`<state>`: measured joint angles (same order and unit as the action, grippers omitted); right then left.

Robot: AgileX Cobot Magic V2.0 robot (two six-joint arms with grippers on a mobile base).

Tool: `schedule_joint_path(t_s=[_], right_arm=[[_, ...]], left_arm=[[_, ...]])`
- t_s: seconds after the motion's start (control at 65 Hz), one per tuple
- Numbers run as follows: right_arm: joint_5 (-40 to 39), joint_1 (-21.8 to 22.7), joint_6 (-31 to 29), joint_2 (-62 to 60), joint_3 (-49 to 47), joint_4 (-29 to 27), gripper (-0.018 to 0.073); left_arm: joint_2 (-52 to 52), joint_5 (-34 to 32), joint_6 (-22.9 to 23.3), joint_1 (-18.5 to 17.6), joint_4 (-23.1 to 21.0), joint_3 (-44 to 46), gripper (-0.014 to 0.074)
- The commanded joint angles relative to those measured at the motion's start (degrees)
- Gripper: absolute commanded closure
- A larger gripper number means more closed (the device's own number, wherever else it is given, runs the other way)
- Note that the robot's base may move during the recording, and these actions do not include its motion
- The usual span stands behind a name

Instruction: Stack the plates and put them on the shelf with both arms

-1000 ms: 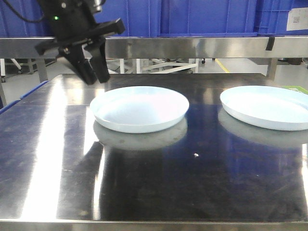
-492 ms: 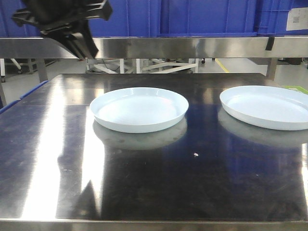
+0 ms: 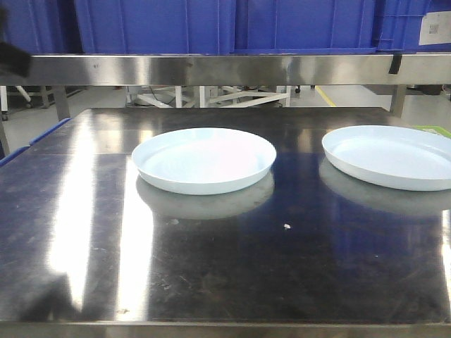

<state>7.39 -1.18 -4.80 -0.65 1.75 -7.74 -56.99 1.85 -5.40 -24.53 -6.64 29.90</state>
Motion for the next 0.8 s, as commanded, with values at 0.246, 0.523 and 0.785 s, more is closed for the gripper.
schedule_joint_path(t_s=[0.246, 0.523, 0.785], right_arm=[[-4.9, 0.1, 0.0, -1.0, -0.1, 0.5, 0.0510], [-4.9, 0.1, 0.0, -1.0, -0.1, 0.5, 0.0510], [-4.9, 0.1, 0.0, -1.0, -0.1, 0.5, 0.0510]], left_arm=[[21.6, -4.5, -1.2, 10.8, -0.2, -8.7, 0.0514], [32.0, 0.4, -1.2, 19.6, 1.2, -8.7, 0.0514], [33.4, 0.4, -1.2, 20.8, 1.2, -8.7, 0.0514]])
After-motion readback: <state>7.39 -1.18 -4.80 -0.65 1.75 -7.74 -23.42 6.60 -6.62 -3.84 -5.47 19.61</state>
